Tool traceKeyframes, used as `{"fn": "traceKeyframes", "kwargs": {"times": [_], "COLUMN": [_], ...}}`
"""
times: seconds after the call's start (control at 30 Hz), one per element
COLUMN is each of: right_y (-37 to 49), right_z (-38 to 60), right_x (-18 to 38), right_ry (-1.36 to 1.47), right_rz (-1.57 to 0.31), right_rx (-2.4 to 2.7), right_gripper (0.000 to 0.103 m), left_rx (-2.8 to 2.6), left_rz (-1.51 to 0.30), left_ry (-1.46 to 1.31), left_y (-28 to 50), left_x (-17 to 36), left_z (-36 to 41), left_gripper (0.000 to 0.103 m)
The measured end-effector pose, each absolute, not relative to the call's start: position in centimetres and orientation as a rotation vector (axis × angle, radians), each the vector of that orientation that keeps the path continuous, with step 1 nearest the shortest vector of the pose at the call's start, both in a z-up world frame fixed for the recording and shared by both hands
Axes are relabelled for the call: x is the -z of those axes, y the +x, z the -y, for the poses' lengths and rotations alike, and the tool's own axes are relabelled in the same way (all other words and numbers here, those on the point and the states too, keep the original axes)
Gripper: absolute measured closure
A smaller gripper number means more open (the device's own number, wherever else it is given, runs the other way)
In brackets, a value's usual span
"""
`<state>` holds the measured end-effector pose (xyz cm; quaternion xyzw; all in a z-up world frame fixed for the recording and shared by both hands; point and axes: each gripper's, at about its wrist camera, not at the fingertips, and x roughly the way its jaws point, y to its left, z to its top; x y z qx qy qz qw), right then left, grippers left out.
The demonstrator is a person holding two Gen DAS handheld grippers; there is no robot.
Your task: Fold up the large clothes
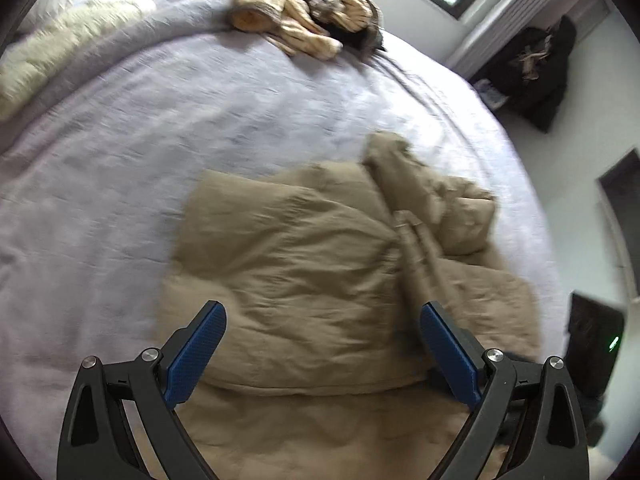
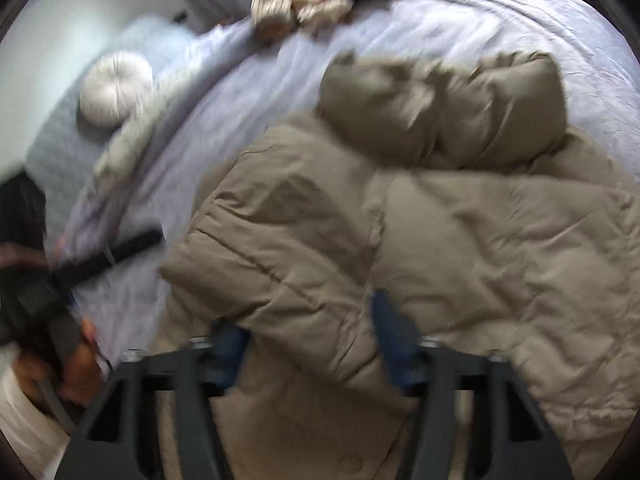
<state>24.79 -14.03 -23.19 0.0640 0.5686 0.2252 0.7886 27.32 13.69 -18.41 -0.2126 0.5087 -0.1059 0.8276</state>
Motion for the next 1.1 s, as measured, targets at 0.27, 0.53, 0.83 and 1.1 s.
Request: {"fn": "traceKeyframes", "kwargs": {"times": [0.27, 0.53, 0.83, 1.1], "right_y": [19.9, 17.3, 19.9, 16.9], "right_z": [22.8, 37.8, 41.6, 39.7], "right_x": [23.0, 25.4, 27.2, 23.2], "right_ry": [0.31, 0.82, 0.809, 0.625], "right_rz": [-1.291, -1.212, -1.135, -1.191], "right_rx": [-0.39, -0.045, 0.095, -0.015], "right_gripper": [0.036, 0.038, 0.098, 0.057], "left_rx": [0.431, 0.435, 0.286, 0.286], "left_rz": [-1.205, -1.252, -1.222, -1.131], "left_ry": [-0.45, -0.339, -0.212, -0.169], "left_y": [29.0, 29.5, 28.0, 28.5], "left_x": [21.5, 23.4, 22.7, 18.5], "left_z": [-7.8, -4.4, -6.7, -8.2], "left_gripper": [0.005, 0.087, 0.086, 0.086]}}
